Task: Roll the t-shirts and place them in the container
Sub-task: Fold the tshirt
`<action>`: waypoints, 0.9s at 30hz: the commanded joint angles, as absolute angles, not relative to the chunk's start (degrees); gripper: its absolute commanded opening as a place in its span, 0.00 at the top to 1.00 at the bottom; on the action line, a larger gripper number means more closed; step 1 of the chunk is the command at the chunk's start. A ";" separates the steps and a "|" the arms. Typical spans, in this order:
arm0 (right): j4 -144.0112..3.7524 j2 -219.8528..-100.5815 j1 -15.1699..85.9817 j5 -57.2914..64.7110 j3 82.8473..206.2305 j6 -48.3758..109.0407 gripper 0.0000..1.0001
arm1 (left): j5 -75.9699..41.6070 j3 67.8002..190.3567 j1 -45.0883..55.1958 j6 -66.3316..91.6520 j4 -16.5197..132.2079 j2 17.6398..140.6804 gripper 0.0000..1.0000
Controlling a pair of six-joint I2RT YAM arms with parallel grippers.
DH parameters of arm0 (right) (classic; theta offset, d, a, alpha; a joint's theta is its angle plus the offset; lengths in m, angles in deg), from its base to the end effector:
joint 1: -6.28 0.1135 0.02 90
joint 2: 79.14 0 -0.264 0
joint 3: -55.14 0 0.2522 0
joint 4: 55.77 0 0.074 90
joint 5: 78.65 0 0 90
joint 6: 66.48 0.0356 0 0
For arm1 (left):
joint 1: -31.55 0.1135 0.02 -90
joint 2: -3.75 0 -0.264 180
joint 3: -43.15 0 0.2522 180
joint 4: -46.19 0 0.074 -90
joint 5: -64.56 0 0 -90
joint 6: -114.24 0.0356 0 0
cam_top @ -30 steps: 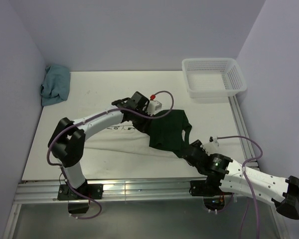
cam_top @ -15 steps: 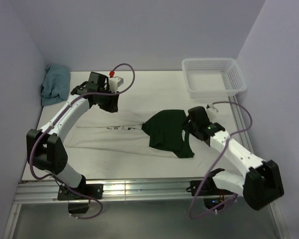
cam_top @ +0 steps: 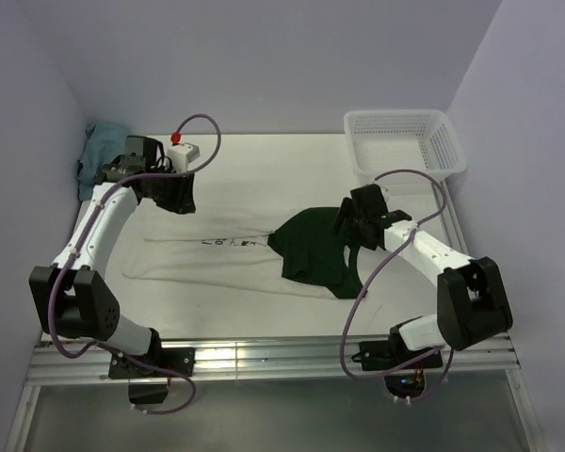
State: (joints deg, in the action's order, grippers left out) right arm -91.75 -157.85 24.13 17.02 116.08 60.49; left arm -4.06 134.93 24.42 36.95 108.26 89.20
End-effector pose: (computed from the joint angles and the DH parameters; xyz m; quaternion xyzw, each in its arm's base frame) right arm 0.2611 0.0804 0.2072 0.1728 0.9335 0.1013 0.2975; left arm 0.3060 -0.0514 0.3159 0.2156 0.9156 -0.1630 0.2977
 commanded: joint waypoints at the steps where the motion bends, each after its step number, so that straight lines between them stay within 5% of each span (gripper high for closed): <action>1: -93.26 -159.90 23.68 16.18 116.80 57.71 0.15 | 0.83 134.43 27.68 40.76 110.31 86.29 0.62; 12: -92.48 -164.91 23.77 16.19 113.91 57.79 0.13 | 6.20 134.08 35.50 45.42 113.56 84.26 0.61; 17: -95.18 -167.19 24.03 17.41 115.22 59.20 0.19 | 7.86 134.51 37.00 46.47 114.35 83.91 0.61; 20: -97.65 -168.95 24.73 18.29 117.50 59.11 0.37 | 8.92 134.78 37.88 46.91 114.70 83.56 0.61; 27: -104.33 -171.51 27.46 24.26 120.85 61.92 1.00 | 10.94 134.52 39.37 47.70 114.44 82.94 0.61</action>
State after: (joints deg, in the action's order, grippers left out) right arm -98.59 -170.20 26.64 19.84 118.88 60.18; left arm 7.62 134.27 38.67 46.00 114.36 85.44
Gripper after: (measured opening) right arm 0.054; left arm 0.389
